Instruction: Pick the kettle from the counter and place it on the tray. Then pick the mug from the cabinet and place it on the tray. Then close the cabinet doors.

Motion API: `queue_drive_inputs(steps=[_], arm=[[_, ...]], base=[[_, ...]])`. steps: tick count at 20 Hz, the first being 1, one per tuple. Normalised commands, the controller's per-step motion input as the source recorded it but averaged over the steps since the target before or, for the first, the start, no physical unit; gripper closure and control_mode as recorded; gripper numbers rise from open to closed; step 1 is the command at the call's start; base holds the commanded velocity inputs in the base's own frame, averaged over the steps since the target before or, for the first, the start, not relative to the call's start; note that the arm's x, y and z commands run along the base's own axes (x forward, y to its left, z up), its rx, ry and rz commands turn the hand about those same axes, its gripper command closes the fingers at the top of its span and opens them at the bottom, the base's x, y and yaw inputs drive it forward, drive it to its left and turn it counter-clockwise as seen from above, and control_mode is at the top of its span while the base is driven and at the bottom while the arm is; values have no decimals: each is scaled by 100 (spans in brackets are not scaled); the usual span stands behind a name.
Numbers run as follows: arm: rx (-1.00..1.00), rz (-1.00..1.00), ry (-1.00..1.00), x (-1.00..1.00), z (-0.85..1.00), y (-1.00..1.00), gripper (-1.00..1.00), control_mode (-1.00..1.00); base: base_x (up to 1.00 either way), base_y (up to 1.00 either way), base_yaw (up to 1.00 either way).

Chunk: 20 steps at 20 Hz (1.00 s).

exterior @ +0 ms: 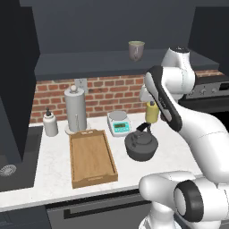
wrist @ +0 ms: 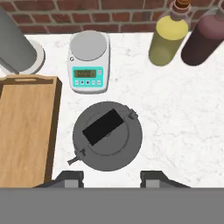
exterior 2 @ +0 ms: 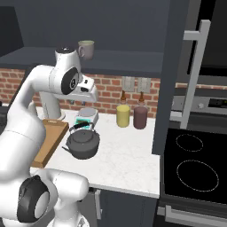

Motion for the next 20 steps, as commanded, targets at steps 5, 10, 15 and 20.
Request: queue_drive_inputs(steps=[5,10,15,20], arm=[[-2,0,0,-17,-6,0,-100,-100],[-3,0,-6,-63,-30,0,-100,-100],[-1,-4,0,-48,-44,10,-100,-100],[0,-19,5,2,-49,20,-100,-100]], base=[[0,0,0],[0,0,0],[0,0,0],[0,0,0]])
